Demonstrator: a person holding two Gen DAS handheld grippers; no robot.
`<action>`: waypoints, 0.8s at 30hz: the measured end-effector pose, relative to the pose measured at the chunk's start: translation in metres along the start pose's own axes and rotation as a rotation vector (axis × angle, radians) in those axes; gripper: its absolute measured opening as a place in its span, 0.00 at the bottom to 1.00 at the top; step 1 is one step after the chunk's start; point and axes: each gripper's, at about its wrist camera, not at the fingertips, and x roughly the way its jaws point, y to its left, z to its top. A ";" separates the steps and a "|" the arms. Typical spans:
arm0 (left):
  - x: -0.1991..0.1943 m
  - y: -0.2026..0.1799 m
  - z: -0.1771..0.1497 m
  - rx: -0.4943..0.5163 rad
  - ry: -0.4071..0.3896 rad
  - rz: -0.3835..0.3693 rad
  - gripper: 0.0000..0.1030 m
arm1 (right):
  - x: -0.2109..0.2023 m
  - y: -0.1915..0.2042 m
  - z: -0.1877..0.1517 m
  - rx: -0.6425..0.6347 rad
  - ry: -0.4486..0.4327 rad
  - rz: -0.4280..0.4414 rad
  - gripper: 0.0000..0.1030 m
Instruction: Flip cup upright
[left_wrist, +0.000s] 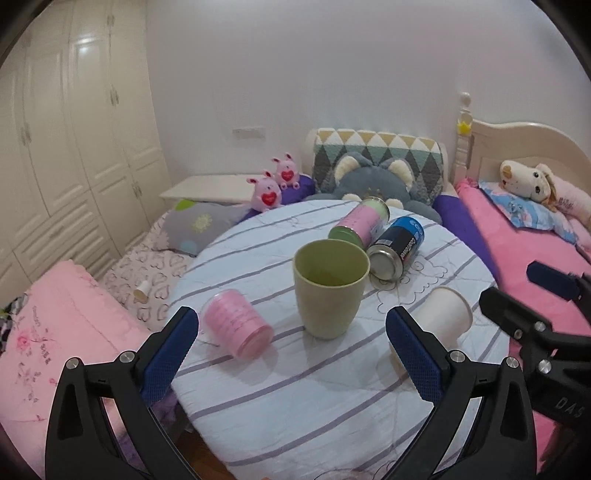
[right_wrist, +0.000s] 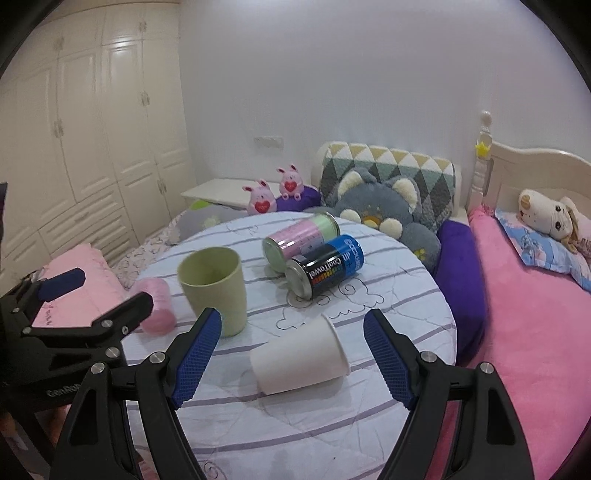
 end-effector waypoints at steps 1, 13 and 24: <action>-0.005 0.001 -0.003 -0.008 -0.013 0.010 1.00 | -0.002 0.001 0.000 -0.003 -0.005 -0.001 0.79; -0.038 0.001 -0.016 -0.034 -0.114 0.041 1.00 | -0.023 0.001 -0.011 0.035 -0.076 0.033 0.79; -0.040 -0.002 -0.020 -0.041 -0.099 0.017 1.00 | -0.032 0.001 -0.019 0.029 -0.090 0.023 0.79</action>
